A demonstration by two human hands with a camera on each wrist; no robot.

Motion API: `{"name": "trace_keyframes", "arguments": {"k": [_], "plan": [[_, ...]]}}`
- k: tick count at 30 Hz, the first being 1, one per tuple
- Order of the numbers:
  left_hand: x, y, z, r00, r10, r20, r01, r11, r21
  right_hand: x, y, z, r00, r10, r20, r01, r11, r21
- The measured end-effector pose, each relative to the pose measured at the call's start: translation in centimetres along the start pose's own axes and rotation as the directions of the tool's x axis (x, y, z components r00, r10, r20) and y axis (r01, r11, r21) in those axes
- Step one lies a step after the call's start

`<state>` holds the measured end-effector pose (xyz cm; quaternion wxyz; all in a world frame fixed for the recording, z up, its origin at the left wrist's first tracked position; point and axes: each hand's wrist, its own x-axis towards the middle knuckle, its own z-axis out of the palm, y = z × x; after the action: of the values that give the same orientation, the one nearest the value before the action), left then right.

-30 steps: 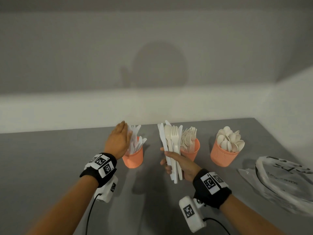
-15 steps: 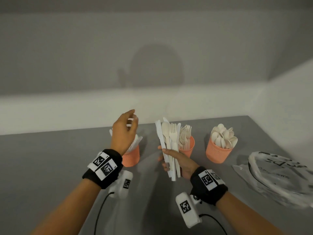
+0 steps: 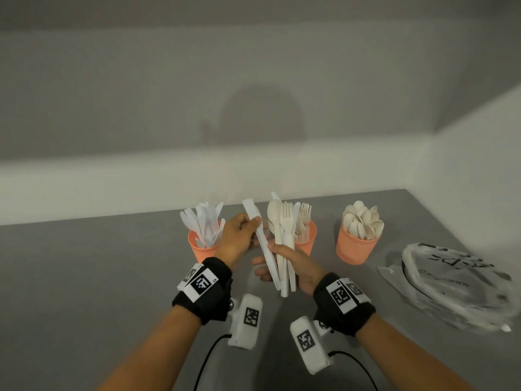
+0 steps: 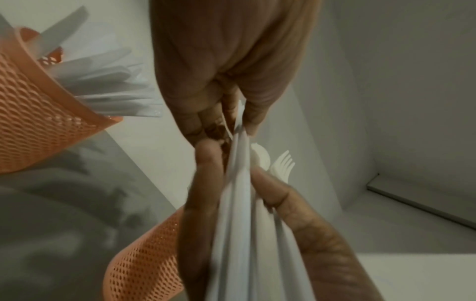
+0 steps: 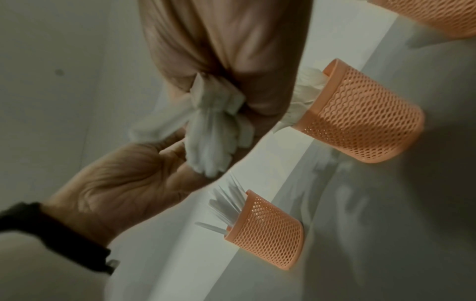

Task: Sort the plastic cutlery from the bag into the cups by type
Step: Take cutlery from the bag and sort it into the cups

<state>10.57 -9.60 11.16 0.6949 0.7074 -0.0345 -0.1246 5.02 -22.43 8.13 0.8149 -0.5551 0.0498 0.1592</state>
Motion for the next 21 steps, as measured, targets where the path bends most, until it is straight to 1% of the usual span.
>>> {"name": "trace_keyframes", "arguments": {"k": [2,4,7,9,11,12,14,15,18,21], "plan": [[-0.4,0.2,-0.1,1.000,-0.024,0.015,0.025,0.998,-0.065,-0.1,0.1,-0.3,1.000,-0.004,-0.006,0.004,1.000,-0.003],[-0.5,0.4,-0.2,0.999,-0.036,0.009,0.037,0.985,-0.166,-0.2,0.2,-0.7,1.000,0.008,-0.027,-0.008,1.000,-0.012],[0.1,0.8,-0.8,0.997,-0.056,-0.048,0.036,0.938,-0.344,-0.2,0.4,-1.3,0.994,0.022,-0.106,-0.029,0.998,-0.060],[0.5,1.1,-1.5,0.990,-0.063,-0.129,0.004,0.911,-0.412,-0.3,0.6,-1.8,0.986,0.019,-0.164,-0.034,0.995,-0.095],[0.7,1.7,-2.6,0.967,-0.030,-0.253,-0.066,0.929,-0.363,-0.4,0.7,-2.3,0.985,0.027,-0.172,-0.049,0.991,-0.122],[0.9,2.2,-3.3,0.947,0.011,-0.322,-0.116,0.944,-0.309,-0.5,0.8,-2.5,0.986,0.034,-0.165,-0.056,0.990,-0.132],[1.3,3.7,-5.0,0.886,0.106,-0.451,-0.230,0.946,-0.229,-0.6,0.8,-2.7,0.987,0.041,-0.155,-0.062,0.989,-0.132],[1.6,4.5,-6.0,0.856,0.135,-0.500,-0.283,0.930,-0.233,-0.5,0.7,-2.8,0.987,0.044,-0.154,-0.064,0.990,-0.126],[3.2,6.6,-8.7,0.791,0.192,-0.581,-0.395,0.886,-0.244,-0.3,0.5,-2.7,0.988,0.048,-0.148,-0.063,0.993,-0.098],[4.7,6.7,-10.3,0.757,0.274,-0.593,-0.421,0.899,-0.122,0.3,0.3,-2.5,0.988,0.057,-0.140,-0.068,0.995,-0.075]]}}
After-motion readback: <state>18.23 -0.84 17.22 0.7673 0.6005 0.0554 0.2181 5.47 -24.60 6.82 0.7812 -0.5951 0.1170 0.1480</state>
